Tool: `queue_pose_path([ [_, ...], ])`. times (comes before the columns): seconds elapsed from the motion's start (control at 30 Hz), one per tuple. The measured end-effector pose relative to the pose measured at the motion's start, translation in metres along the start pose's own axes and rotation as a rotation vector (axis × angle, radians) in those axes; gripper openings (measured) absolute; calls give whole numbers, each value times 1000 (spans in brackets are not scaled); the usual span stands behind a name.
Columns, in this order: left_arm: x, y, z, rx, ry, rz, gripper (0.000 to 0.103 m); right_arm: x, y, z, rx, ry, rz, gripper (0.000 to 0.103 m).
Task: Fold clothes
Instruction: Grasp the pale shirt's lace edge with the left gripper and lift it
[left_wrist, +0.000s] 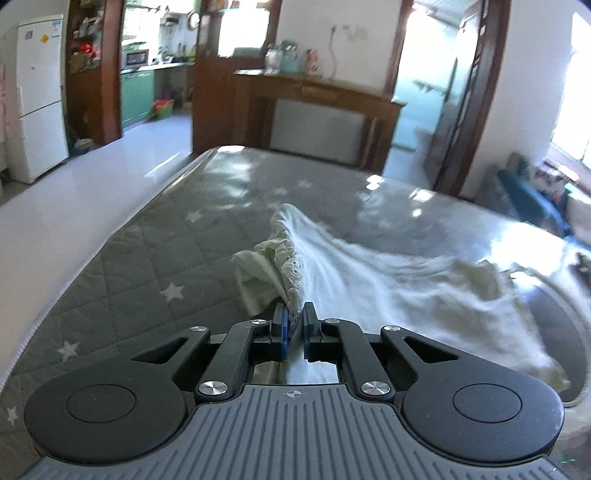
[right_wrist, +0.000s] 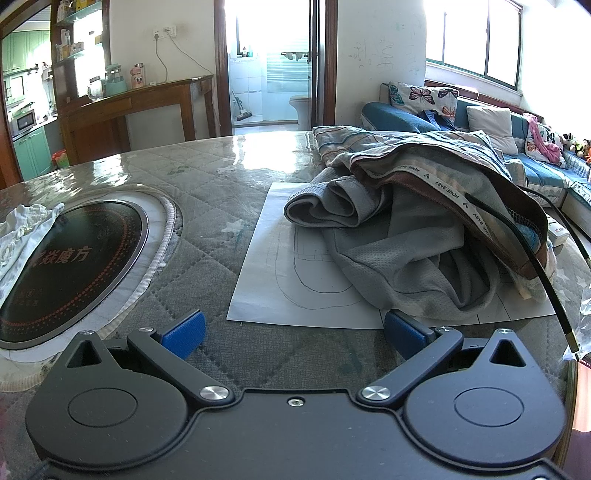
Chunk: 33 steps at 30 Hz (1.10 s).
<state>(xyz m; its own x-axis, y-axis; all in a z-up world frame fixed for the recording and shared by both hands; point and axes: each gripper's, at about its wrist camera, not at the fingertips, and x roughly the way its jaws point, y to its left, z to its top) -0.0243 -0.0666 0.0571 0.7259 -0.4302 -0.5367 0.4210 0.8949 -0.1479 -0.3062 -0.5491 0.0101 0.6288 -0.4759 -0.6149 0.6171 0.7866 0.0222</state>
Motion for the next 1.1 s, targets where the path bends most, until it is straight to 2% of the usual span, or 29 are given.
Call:
queue_pose_path([
  [0.1,-29,-3,-7,21,-57,-99,7,0,0,0,0,0,0,103],
  [0.2,-56,-9,-22,83,-98,-210,7,0,0,0,0,0,0,103],
  [0.3,-77,-20,-44,188,-98,-292,7,0,0,0,0,0,0,103],
  [0.43,-100,-27,-75,296,-53,-342,7,0,0,0,0,0,0,103],
  [0.47,-103,-26,-80,310,-43,-336,7,0,0,0,-1,0,0,103],
  [0.53,-107,-21,-88,336,-15,-259,7,0,-1,0,-1,0,-1,103],
  [0.67,-98,2,-86,222,45,-159,7,0,-1,0,-2,0,-2,103],
  [0.77,-90,16,-75,121,107,-180,8,0,-1,0,-3,0,-3,103],
  [0.87,-83,12,-61,95,106,-183,9,0,-1,0,-3,0,-3,103],
  [0.93,-79,5,-54,117,87,-144,16,0,-1,0,-3,0,-3,103],
  [1.0,-74,2,-47,116,77,-135,34,0,-1,0,-3,0,-2,103],
  [1.07,-70,1,-40,109,73,-139,45,0,-1,0,-3,0,-2,103],
  [1.1,-68,0,-36,106,67,-137,45,0,-1,0,-3,0,-2,103],
])
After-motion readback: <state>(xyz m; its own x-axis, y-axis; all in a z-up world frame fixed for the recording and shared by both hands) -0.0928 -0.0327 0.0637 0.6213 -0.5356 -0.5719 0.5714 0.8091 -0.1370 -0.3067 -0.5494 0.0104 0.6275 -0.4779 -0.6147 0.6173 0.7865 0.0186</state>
